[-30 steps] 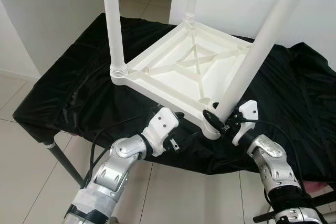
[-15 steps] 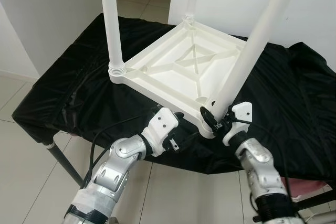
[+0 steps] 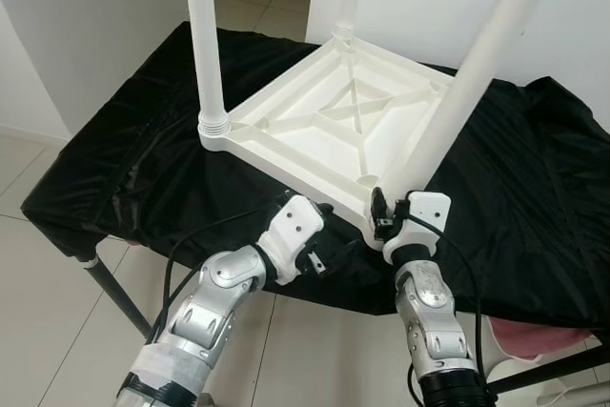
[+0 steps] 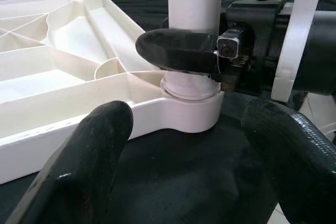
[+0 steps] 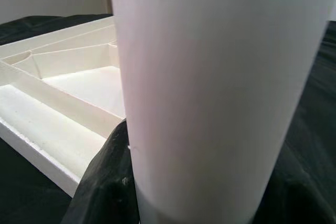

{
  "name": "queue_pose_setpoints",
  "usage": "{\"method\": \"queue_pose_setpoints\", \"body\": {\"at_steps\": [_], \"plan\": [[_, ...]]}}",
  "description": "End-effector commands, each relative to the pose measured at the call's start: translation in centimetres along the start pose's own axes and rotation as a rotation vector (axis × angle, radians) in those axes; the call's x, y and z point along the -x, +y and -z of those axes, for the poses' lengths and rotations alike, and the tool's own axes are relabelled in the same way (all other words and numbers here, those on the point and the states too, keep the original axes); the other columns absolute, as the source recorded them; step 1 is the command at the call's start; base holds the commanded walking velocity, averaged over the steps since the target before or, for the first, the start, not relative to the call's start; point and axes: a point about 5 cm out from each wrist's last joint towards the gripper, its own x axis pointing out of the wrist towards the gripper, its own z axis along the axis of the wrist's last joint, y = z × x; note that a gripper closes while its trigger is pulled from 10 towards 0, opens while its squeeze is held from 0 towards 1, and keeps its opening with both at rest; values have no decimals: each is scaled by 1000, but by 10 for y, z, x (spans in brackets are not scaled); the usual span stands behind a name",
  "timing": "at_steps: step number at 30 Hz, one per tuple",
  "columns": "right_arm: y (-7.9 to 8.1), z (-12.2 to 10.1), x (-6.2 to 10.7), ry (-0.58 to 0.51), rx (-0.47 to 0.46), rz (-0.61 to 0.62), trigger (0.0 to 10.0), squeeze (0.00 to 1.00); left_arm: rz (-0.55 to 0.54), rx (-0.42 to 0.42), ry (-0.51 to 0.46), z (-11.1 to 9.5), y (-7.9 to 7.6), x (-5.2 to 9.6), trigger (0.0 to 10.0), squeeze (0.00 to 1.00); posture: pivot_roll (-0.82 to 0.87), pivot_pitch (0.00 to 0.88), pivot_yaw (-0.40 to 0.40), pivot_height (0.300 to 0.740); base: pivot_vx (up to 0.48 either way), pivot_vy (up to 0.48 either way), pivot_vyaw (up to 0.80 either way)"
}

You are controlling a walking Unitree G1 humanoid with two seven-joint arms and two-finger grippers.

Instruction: Building children table

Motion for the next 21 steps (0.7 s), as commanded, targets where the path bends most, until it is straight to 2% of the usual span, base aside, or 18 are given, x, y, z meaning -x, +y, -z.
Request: {"method": "queue_pose_setpoints", "body": {"at_steps": [1, 6, 7, 16, 17, 18, 19, 21], "plan": [[-1, 6, 4, 38, -27, 65, 10000, 0, -18, -7, 10, 0, -3, -1, 10000, 0, 8, 91, -74, 740, 0, 0, 0], [4, 5, 7, 29, -38, 48, 10000, 0, -13, -9, 9, -1, -2, 0, 10000, 0, 8, 96, -66, 740, 0, 0, 0], [3, 3, 7, 19, -34, 41, 10000, 1000, -13, -11, 9, -1, -1, 0, 10000, 0, 8, 98, -65, 740, 0, 0, 0], [3, 1, 10, 8, -20, 15, 10000, 1000, -13, -14, 13, -1, 0, 1, 10000, 0, 11, 102, -63, 740, 0, 0, 0], [3, 2, 15, 17, -23, -32, 10000, 325, -18, -4, 5, -2, 0, 1, 10000, 0, 16, 105, -66, 740, 0, 0, 0], [3, 3, 17, 19, -23, -52, 10000, 325, -20, -2, 3, -3, 0, 1, 10000, 0, 16, 105, -66, 740, 0, 0, 0], [3, 2, 18, 13, -23, -81, 10000, 0, -21, -1, 2, -3, 0, 1, 10000, 0, 16, 105, -66, 740, 0, 0, 0], [2, 2, 19, 8, -24, -97, 10000, 0, -22, -1, 2, -3, 0, 1, 10000, 0, 16, 105, -66, 740, 0, 0, 0]]}}
